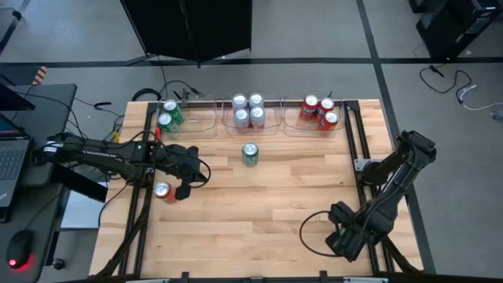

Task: Sort soda cans
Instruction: Move the green soda can to the top center of the table

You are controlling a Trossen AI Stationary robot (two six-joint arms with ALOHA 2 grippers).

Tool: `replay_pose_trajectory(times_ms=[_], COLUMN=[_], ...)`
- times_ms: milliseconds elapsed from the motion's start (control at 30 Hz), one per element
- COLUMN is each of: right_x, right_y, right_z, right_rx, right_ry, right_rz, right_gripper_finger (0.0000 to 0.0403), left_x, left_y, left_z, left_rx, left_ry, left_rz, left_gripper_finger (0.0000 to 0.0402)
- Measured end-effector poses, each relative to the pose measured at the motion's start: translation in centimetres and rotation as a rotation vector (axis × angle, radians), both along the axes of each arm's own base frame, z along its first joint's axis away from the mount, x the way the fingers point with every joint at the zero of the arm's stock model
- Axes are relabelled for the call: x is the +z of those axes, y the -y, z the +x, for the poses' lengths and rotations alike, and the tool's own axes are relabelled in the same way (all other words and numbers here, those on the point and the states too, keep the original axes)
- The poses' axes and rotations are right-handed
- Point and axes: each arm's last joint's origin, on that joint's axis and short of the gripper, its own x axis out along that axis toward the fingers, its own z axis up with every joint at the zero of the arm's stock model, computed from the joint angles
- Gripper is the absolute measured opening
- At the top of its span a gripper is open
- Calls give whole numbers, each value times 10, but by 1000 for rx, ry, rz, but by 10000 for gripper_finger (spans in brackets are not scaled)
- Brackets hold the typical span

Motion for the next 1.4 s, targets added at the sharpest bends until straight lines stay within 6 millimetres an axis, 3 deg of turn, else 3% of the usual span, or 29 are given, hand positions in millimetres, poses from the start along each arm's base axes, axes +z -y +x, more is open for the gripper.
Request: replay_pose_trajectory(times_ms=[167,367,767,1000,1400], right_x=[-15,-23,-23,-11,-10], right_y=[-5,-1,-1,2,9], right_z=[3,-4,0,11,4], right_rx=[13,16,32,39,39], right_ry=[20,-73,-53,18,-63], right_rz=[55,64,76,69,2], right_gripper_finger=[371,366,370,372,379], left_x=[0,0,0,1,1], left_y=[0,0,0,0,0], left_z=[0,0,0,1,1], left_rx=[1,10,9,10,10], left_ry=[0,-1,1,10,10], left_rz=[0,-10,-10,-11,-11], left_gripper_finger=[1,1,1,1,1])
